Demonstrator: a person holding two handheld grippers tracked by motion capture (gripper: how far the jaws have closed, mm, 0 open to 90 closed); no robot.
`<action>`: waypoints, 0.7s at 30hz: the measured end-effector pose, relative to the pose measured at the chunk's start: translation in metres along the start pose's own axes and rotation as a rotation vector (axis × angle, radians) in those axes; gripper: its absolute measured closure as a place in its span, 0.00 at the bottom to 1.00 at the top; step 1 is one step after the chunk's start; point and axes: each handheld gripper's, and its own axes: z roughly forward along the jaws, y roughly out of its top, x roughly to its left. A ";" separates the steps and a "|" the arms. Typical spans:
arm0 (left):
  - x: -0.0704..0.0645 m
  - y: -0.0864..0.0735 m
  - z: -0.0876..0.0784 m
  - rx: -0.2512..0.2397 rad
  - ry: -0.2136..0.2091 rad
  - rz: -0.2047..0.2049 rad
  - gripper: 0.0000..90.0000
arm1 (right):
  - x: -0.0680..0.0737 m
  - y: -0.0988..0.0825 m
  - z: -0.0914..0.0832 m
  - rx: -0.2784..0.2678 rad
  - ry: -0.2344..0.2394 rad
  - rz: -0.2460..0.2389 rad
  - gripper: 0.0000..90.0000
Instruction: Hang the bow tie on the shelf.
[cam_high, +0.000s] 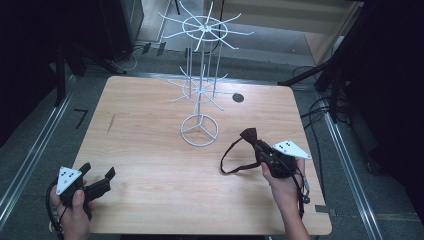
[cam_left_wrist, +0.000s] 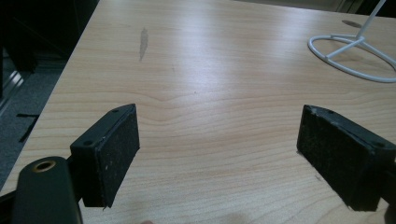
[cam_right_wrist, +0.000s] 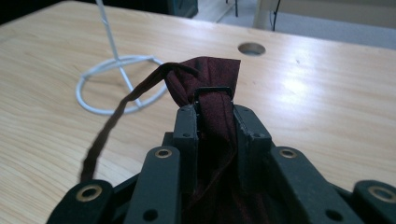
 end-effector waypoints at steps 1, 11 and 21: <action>0.000 0.000 0.000 -0.001 0.000 -0.001 0.15 | 0.002 0.003 -0.001 -0.009 0.006 -0.003 0.83; 0.000 0.000 0.000 0.000 -0.001 -0.002 0.15 | 0.020 0.019 -0.007 -0.080 0.044 -0.025 0.83; 0.001 0.000 0.000 0.003 -0.004 -0.002 0.15 | 0.033 0.034 -0.012 -0.138 0.058 -0.037 0.83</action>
